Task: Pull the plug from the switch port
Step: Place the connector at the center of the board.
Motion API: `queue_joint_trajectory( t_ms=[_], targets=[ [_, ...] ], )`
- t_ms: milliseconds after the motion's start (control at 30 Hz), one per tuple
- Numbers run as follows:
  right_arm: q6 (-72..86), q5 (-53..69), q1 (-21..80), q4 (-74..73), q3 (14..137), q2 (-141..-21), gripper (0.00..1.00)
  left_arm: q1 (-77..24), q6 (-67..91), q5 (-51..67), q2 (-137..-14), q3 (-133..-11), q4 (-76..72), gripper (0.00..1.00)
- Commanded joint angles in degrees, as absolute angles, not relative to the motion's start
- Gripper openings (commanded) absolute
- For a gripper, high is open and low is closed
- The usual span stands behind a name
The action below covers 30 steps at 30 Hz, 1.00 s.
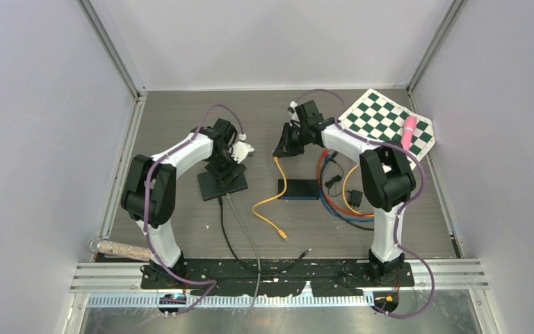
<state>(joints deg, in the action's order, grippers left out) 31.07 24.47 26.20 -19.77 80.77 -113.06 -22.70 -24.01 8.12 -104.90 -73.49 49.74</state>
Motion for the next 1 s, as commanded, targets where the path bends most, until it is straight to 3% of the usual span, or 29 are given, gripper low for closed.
queue_joint_trajectory(
  t_ms=[0,133,200,233,300,367,633,800,967],
  targets=[
    [27.3,25.2,26.4,-24.9,91.4,-116.9,0.05,-23.0,-23.5,16.0,-108.0,-72.1,46.5,0.56],
    [26.1,25.0,26.4,-28.7,97.5,-121.8,0.1,-23.0,-23.5,16.2,-107.9,-71.9,46.2,0.57],
    [25.5,23.4,26.3,-29.6,99.3,-122.8,0.26,-22.9,-23.6,16.2,-107.8,-71.7,46.1,0.57],
    [25.4,23.3,26.2,-29.7,99.7,-122.9,0.4,-23.0,-23.5,16.2,-107.7,-71.7,46.1,0.56],
    [25.0,23.5,26.2,-29.6,99.3,-122.0,0.53,-22.9,-23.5,16.2,-107.7,-71.7,46.1,0.57],
    [24.7,23.3,26.2,-28.8,97.6,-119.5,0.59,-22.9,-23.5,16.3,-107.7,-71.6,46.0,0.57],
    [27.2,21.6,26.1,-20.4,82.9,-101.6,0.64,-22.6,-23.5,16.9,-107.6,-71.7,46.1,0.56],
    [37.4,27.9,27.3,-4.1,65.2,-93.0,0.58,-22.4,-23.6,17.1,-107.1,-71.1,45.4,0.57],
    [42.5,27.3,33.8,3.7,59.8,-89.4,0.52,-22.2,-23.5,17.5,-107.0,-71.0,45.3,0.56]
  ],
)
